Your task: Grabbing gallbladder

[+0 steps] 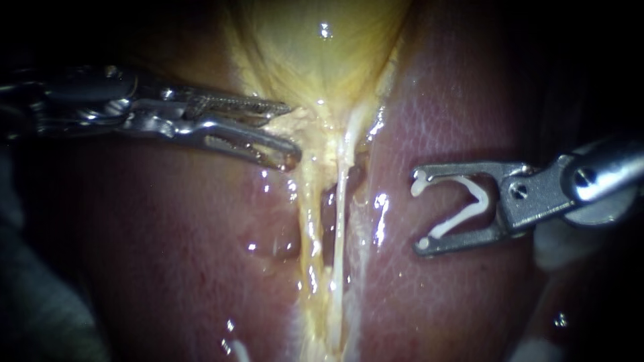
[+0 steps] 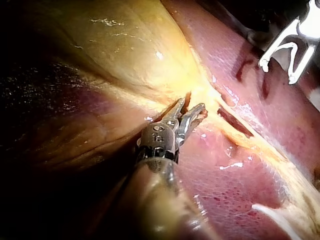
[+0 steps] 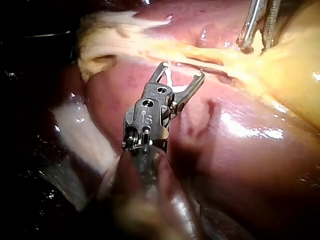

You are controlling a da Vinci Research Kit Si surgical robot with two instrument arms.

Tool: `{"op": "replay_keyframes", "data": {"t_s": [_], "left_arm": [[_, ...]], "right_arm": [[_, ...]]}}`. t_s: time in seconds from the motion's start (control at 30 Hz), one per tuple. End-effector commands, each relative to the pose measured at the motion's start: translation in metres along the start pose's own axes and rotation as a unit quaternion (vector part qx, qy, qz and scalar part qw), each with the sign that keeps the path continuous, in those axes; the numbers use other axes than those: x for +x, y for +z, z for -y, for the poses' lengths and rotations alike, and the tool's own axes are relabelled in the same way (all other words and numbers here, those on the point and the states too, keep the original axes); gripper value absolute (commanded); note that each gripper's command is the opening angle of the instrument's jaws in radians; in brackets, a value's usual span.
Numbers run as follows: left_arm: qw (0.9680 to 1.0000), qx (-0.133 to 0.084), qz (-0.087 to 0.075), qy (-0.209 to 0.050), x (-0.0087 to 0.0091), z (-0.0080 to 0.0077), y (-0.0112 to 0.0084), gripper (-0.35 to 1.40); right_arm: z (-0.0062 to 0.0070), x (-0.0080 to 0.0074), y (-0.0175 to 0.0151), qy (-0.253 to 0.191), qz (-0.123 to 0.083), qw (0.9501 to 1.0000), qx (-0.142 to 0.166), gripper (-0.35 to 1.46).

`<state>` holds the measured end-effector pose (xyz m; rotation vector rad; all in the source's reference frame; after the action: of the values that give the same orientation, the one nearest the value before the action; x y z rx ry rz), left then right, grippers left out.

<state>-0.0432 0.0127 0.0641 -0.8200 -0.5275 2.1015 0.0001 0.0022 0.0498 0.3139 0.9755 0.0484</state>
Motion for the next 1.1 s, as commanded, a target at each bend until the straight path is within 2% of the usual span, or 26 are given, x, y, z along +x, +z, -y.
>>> {"op": "replay_keyframes", "data": {"t_s": [0.03,0.3,0.4,0.53,0.77,0.93,1.1], "left_arm": [[1.0000,0.002,-0.001,-0.004,0.0001,-0.0001,-0.0002,-0.03],[0.9999,0.005,0.001,-0.012,0.0006,-0.0005,-0.0009,-0.35],[0.9998,0.008,0.006,-0.019,0.0007,-0.0008,-0.0014,-0.35],[0.9994,0.022,0.010,-0.026,0.0012,-0.0014,-0.0025,-0.35],[0.9988,0.034,0.009,-0.035,0.0033,-0.0020,-0.0064,-0.35],[0.9985,0.034,-0.001,-0.043,0.0044,-0.0022,-0.0089,-0.35],[0.9982,0.035,-0.007,-0.048,0.0050,-0.0023,-0.0103,-0.35]], "right_arm": [[0.0000,0.0000,0.0000,0.000,0.000,1.0000,0.000,0.50],[0.0000,0.0000,0.0000,0.000,0.000,1.0000,0.000,0.50],[0.0000,0.0000,0.0000,0.000,0.000,1.0000,0.000,0.50],[0.0000,0.0000,0.0001,0.000,0.000,1.0000,0.000,0.50],[0.0000,0.0000,0.0001,0.000,0.000,1.0000,0.000,0.50],[0.0000,0.0000,0.0000,0.000,0.000,1.0000,0.000,0.50],[0.0000,0.0000,0.0001,0.000,0.000,1.0000,0.000,0.50]]}}
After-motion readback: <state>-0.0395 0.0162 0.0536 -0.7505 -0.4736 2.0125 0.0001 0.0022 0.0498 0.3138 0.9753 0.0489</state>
